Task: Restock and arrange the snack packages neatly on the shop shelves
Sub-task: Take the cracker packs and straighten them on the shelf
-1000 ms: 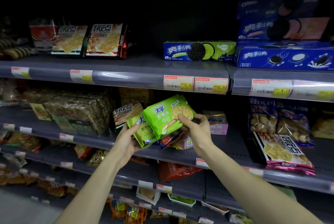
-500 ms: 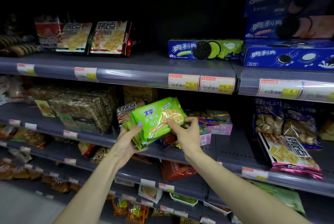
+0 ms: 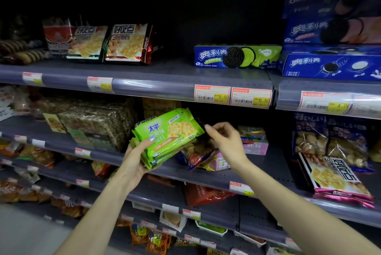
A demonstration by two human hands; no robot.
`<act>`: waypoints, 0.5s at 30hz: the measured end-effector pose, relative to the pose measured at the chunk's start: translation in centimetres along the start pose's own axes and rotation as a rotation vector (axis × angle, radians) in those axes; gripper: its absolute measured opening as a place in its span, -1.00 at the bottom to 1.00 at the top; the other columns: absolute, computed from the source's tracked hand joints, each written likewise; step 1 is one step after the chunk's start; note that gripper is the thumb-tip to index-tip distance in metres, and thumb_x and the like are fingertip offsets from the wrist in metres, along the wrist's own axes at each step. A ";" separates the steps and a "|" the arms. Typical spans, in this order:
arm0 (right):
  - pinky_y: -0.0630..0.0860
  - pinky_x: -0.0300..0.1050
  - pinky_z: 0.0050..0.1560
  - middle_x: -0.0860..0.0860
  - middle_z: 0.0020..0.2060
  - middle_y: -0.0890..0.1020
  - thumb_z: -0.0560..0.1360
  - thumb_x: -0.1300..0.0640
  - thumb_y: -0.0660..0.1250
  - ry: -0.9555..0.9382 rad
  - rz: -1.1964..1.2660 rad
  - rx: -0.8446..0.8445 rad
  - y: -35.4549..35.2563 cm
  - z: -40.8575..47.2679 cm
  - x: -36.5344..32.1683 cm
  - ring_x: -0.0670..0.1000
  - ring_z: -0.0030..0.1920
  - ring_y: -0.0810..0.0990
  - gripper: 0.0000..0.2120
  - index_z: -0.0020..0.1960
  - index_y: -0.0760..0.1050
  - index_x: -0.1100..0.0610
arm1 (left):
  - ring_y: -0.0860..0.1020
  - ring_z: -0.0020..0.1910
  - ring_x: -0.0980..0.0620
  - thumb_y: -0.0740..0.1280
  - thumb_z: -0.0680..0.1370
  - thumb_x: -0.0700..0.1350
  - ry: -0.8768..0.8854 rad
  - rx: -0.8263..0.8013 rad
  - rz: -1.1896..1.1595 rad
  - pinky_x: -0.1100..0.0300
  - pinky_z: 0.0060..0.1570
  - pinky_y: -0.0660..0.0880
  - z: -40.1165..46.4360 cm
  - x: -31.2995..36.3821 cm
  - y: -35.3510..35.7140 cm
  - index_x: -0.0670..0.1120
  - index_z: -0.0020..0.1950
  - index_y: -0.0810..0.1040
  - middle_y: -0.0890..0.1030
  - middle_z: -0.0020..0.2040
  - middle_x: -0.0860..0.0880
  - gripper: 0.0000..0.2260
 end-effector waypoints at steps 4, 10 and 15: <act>0.54 -0.10 -0.13 -0.02 -0.25 0.60 0.43 0.02 0.45 -0.065 -0.192 0.012 -1.7 0.1 -0.3 0.02 -0.16 0.59 -0.83 -0.14 0.50 0.07 | 0.63 -0.03 -0.13 0.33 0.51 -0.07 0.028 0.031 -0.015 -0.02 -0.19 0.62 -0.1 0.6 -0.8 -0.05 0.35 0.44 0.63 0.15 -0.14 -0.59; 0.33 -0.07 0.26 0.03 0.24 0.48 0.41 -0.12 0.44 -0.293 -0.819 -0.379 1.2 -1.6 1.5 0.06 0.24 0.40 -0.51 0.27 0.48 0.04 | 0.63 -0.02 -0.12 0.35 0.47 -0.05 0.041 0.039 -0.026 0.00 -0.21 0.63 -0.4 1.1 -1.4 -0.05 0.34 0.44 0.63 0.15 -0.13 -0.56; 0.18 -0.02 0.43 0.08 0.44 0.30 0.41 -0.23 0.38 -0.233 -0.987 -0.444 1.3 -1.5 2.6 0.12 0.43 0.21 -0.37 0.40 0.37 0.00 | 0.63 -0.01 -0.14 0.35 0.50 -0.07 0.040 0.049 -0.036 0.01 -0.23 0.63 -0.5 1.1 -2.0 -0.05 0.36 0.43 0.63 0.16 -0.15 -0.57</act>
Point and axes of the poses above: each hand's wrist, its own z-axis towards the middle knuckle, its own y-axis out of the palm, x = y × z, the point moved 4 cm from there along z, towards the middle knuckle
